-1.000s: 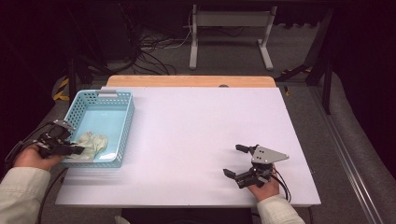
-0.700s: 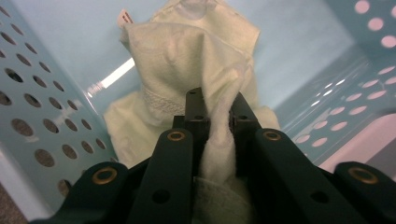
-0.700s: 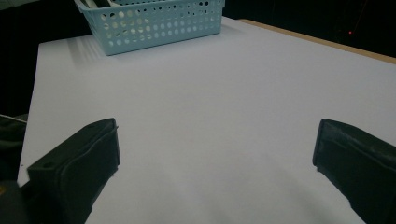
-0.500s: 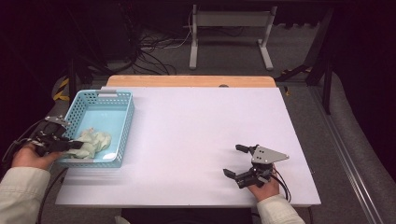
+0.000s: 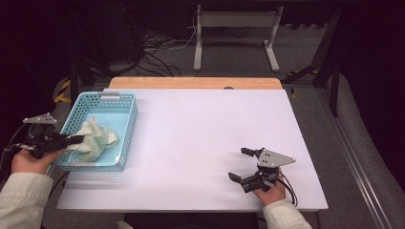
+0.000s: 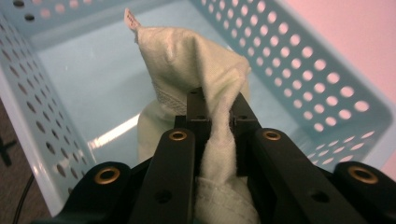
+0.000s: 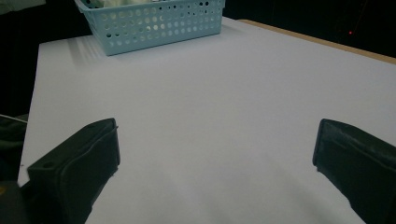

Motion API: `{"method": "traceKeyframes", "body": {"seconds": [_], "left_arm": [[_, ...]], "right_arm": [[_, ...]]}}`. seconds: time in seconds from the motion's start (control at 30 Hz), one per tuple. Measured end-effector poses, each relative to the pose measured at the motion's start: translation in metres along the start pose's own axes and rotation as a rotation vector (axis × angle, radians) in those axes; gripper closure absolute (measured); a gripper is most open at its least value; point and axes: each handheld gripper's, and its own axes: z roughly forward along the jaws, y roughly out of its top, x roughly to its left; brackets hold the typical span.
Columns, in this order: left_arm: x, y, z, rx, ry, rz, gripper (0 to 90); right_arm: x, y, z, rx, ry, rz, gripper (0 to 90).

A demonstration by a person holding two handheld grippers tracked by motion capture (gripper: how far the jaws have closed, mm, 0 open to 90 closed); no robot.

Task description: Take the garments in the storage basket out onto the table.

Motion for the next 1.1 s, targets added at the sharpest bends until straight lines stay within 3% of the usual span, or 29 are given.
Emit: {"method": "traceKeyframes", "body": {"seconds": [0.43,0.93,1.1], "left_arm": [[-0.011,-0.005,-0.008,-0.202,-0.039,-0.001,83.3],[-0.017,0.001,-0.009,-0.307,-0.043,-0.014,83.3],[-0.020,0.006,-0.006,-0.320,-0.017,-0.024,83.2]], "right_arm": [[0.000,0.000,0.000,0.000,0.001,0.000,1.3],[0.000,0.000,0.000,-0.001,0.001,-0.001,1.3],[0.000,0.000,0.000,0.000,0.002,0.000,1.3]]}}
